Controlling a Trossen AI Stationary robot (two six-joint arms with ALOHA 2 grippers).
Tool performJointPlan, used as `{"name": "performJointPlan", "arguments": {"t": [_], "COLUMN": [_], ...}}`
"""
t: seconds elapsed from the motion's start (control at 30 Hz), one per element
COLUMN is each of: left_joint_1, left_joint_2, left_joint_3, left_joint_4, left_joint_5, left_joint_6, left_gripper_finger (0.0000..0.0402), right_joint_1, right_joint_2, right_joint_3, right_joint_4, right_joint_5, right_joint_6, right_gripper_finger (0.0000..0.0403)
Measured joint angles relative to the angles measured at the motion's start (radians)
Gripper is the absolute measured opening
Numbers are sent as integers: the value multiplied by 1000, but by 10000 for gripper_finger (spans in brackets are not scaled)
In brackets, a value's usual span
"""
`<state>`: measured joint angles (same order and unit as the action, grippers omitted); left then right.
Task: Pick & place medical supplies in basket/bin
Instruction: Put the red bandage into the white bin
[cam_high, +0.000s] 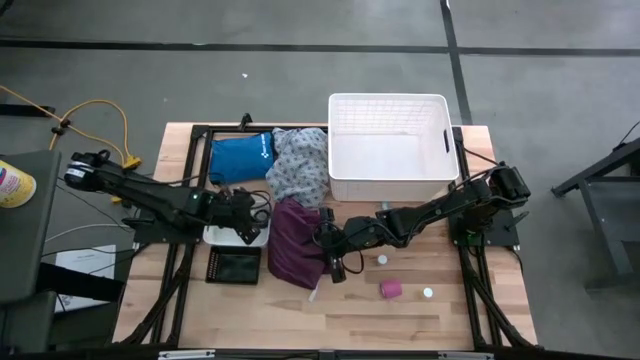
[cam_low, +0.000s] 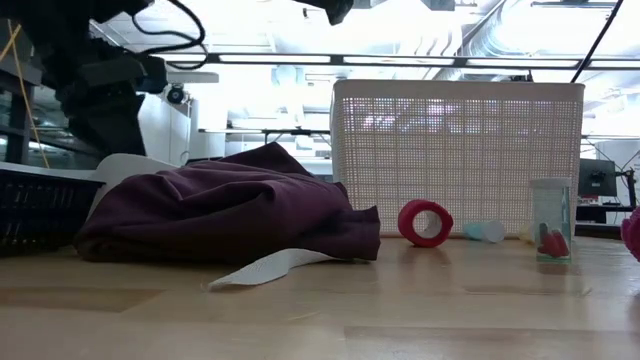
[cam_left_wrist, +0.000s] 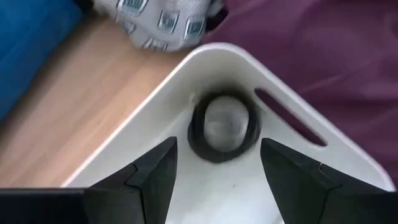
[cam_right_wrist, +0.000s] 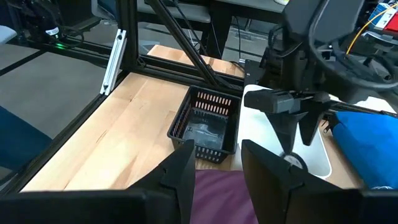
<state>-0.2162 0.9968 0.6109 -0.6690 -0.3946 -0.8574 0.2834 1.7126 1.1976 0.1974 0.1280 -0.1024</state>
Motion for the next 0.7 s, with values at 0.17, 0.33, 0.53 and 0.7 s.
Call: {"name": "performJointPlan", "arguments": {"t": [0.17, 0.33, 0.53, 0.7], "left_joint_1": [7, 7, 6, -17], "left_joint_2": [-7, -7, -39, -123], "left_joint_3": [0, 0, 0, 0], "left_joint_4": [23, 22, -6, -16], "left_joint_5": [0, 0, 38, 90], "left_joint_6": [27, 27, 40, 94], "left_gripper_finger": [223, 223, 223, 223], "right_joint_1": [0, 0, 0, 0], "right_joint_2": [0, 0, 0, 0], "right_joint_3": [0, 0, 0, 0], "right_joint_4": [0, 0, 0, 0], "right_joint_5": [0, 0, 0, 0], "right_joint_6": [0, 0, 0, 0], "right_gripper_finger": [119, 119, 119, 119]}}
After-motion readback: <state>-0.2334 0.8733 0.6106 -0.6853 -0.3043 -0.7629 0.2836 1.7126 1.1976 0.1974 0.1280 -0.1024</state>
